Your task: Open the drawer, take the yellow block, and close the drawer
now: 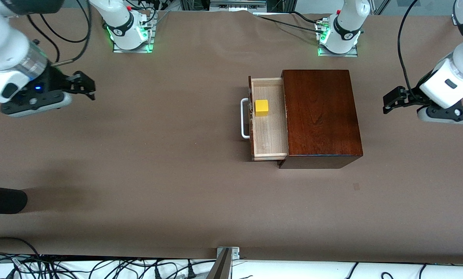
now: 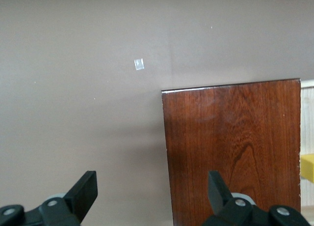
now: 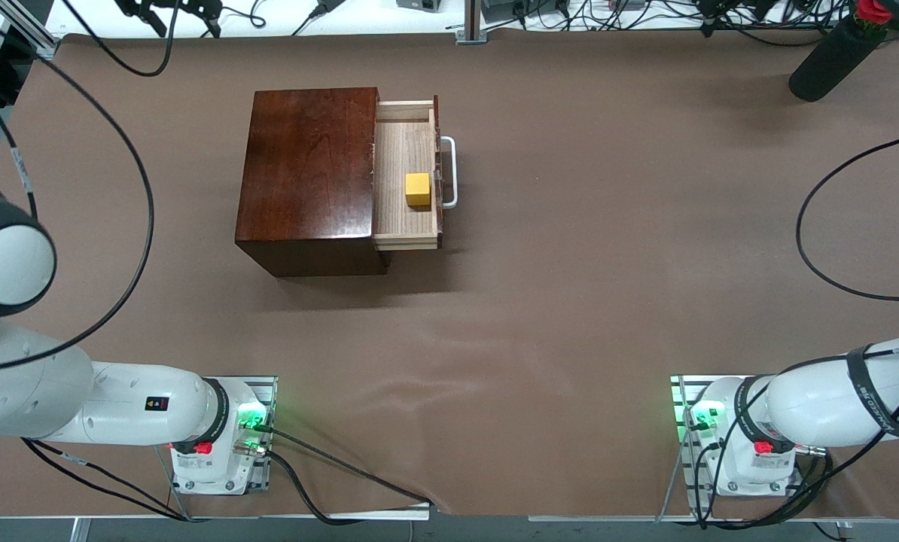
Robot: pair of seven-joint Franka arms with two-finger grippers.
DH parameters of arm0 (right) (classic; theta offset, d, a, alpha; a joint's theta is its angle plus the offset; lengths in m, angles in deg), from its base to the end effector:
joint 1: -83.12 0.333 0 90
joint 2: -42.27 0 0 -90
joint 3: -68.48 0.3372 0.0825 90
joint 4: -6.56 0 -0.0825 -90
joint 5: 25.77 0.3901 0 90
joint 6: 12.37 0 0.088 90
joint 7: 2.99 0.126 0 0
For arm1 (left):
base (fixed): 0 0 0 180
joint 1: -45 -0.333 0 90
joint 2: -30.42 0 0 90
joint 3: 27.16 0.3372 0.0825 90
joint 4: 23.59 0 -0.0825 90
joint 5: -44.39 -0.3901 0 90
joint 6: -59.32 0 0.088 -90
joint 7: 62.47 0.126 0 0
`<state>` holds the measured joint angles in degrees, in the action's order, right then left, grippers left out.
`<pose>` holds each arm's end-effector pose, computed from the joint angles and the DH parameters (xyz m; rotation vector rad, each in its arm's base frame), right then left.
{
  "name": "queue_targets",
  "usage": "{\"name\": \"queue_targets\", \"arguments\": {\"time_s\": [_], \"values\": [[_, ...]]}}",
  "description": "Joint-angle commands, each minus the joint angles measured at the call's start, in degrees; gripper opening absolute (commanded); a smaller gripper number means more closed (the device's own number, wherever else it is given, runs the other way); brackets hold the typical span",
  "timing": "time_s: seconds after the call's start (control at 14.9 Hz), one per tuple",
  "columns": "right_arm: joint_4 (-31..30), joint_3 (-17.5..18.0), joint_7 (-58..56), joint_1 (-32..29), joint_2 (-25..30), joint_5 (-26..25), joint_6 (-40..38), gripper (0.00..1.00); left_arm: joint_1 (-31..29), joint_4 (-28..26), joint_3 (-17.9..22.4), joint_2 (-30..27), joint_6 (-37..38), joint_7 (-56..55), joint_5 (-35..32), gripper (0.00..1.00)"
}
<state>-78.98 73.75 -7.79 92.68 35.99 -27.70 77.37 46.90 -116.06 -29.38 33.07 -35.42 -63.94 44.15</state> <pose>0.5767 0.1452 0.6004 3.0689 0.5310 -0.0524 0.5796 -0.0408 0.5868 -3.1380 0.0731 0.0102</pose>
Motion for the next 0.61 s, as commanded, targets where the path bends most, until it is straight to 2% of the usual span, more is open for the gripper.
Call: {"name": "queue_targets", "arguments": {"time_s": [0.0,0.27,0.4,0.54], "values": [[0.02,1.06,-0.57,5.97,-2.93,0.35,-2.09,1.00,0.21,-7.72,1.08,-5.11,-4.49,0.25,1.73,1.00],[0.37,1.58,-2.85,15.91,-4.53,0.79,-2.03,1.00,-0.05,-7.55,0.91,-4.94,-3.96,0.95,1.03,1.00],[1.07,3.51,-4.34,20.65,-5.49,0.61,-0.27,1.00,-0.05,-7.37,0.64,-5.03,-3.88,0.59,1.03,1.00],[1.77,3.78,-4.44,25.49,-7.59,0.52,3.58,1.00,-0.05,-7.29,0.64,-4.94,-3.88,1.03,1.03,1.00]]}}
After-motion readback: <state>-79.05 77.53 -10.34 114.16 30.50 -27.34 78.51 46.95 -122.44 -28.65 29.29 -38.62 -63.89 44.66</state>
